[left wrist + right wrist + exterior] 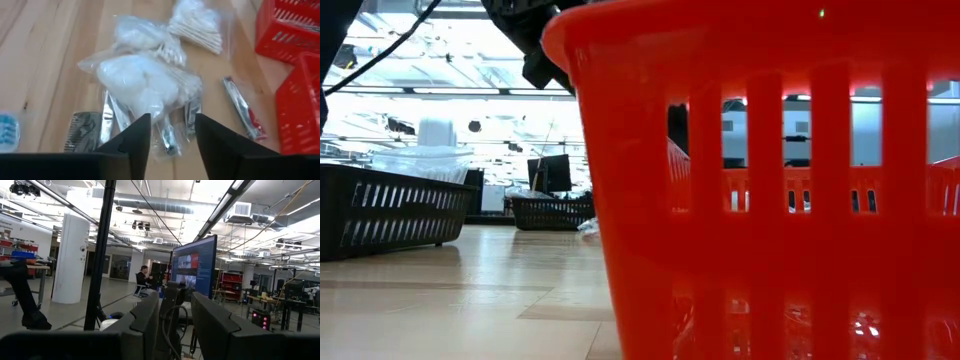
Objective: Pick & Place Travel size toiletries
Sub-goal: Put the nail cutter into the left red bin
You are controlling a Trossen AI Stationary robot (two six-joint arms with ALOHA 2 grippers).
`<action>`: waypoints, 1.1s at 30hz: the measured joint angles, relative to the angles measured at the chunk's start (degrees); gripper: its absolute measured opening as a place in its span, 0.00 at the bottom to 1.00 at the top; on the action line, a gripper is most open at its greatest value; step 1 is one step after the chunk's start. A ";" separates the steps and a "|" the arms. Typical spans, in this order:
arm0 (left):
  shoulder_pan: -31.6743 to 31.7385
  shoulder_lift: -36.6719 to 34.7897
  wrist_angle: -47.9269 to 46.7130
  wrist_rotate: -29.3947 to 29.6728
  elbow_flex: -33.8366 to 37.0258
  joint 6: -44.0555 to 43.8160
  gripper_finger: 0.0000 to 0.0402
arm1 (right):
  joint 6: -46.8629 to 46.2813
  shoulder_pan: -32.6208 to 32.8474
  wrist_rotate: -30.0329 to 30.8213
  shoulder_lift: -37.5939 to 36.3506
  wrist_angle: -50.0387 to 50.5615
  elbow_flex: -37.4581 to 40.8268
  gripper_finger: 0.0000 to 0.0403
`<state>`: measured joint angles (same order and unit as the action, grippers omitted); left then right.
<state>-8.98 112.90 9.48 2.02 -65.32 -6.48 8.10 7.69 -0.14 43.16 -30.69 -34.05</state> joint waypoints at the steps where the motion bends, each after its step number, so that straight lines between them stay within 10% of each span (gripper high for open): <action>1: -0.02 0.67 1.43 -0.14 -0.03 -0.02 0.40 | 0.00 -0.11 0.02 0.00 0.04 -0.01 0.27; 18: -0.29 9.10 3.01 2.01 -4.63 1.74 0.58 | -1.05 -1.50 0.13 0.70 0.03 0.00 0.27; 33: 1.58 8.31 -8.53 5.11 -4.77 -0.72 0.44 | -0.92 -1.45 0.10 0.72 0.18 -0.01 0.27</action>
<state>-7.39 121.20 0.95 7.13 -70.09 -7.20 7.18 6.24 -0.03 43.88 -30.51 -34.06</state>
